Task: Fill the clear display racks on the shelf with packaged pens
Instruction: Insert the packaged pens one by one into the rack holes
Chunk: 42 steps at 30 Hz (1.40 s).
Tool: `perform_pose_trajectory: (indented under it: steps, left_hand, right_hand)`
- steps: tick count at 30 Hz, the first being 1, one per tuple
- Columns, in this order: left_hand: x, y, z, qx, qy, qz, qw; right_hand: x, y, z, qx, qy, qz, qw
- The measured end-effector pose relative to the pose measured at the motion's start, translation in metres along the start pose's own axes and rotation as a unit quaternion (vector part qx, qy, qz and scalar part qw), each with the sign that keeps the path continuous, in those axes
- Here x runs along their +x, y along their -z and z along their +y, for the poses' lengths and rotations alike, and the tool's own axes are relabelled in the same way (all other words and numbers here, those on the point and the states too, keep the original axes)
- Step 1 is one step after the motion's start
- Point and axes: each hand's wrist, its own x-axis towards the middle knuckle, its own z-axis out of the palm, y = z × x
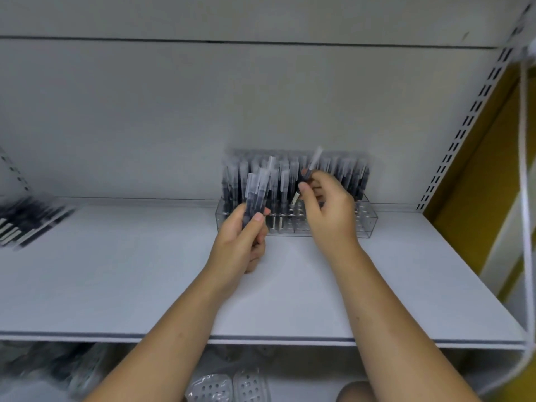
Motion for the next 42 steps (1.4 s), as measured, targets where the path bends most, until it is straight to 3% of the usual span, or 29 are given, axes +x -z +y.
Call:
perform_pose_trajectory:
  steps: [7, 23, 30, 36, 42]
  left_hand:
    - [-0.002, 0.0, -0.001, 0.034, -0.012, 0.02, 0.999]
    - [-0.003, -0.002, -0.002, 0.082, -0.024, 0.013, 0.996]
    - [-0.002, -0.002, -0.002, 0.087, -0.028, 0.006, 0.996]
    - [-0.003, -0.002, -0.001, 0.088, -0.034, -0.004, 0.996]
    - [-0.006, -0.002, 0.002, 0.11, -0.053, -0.022, 0.992]
  right_hand:
    - [-0.005, -0.005, 0.006, -0.049, -0.032, -0.056, 0.997]
    - [-0.01, -0.003, 0.003, -0.151, -0.022, -0.047, 0.987]
    - [-0.014, 0.003, -0.011, 0.044, -0.022, 0.019, 0.999]
    - [-0.017, 0.006, -0.026, 0.184, -0.096, -0.064, 0.976]
    - [-0.02, 0.005, -0.033, 0.231, -0.125, -0.141, 0.955]
